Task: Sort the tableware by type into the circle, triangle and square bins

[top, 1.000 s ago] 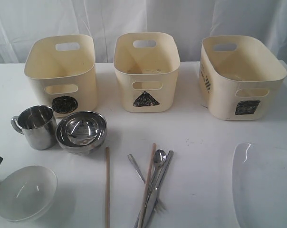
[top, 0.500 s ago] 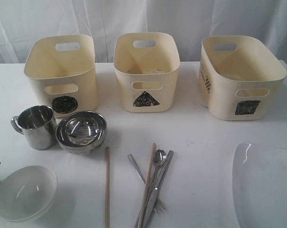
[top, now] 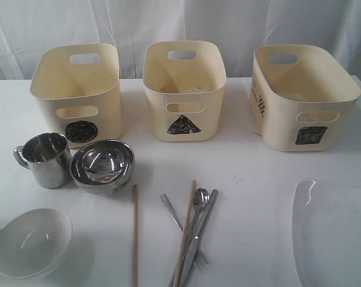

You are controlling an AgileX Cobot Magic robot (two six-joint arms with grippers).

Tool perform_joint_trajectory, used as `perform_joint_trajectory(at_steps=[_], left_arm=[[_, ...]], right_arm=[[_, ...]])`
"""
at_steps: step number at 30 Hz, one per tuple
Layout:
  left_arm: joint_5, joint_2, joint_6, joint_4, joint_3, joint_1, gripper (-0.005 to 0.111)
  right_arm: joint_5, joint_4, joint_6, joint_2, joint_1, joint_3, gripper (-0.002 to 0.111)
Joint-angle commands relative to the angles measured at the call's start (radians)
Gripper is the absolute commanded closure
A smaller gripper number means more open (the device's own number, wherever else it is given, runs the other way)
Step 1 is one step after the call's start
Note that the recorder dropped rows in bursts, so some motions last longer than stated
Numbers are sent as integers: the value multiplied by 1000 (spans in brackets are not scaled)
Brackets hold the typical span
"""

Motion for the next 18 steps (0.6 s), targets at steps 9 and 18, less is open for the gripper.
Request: perform_joint_trajectory(at_steps=[9,18], left_arm=[[145,-83,8,66,-119,0,107],[174,-185,8,31,-269,0,107]], right_arm=[[-4,1,20,-5,3,5,108],[-4,1,20,-5,3,5,108]])
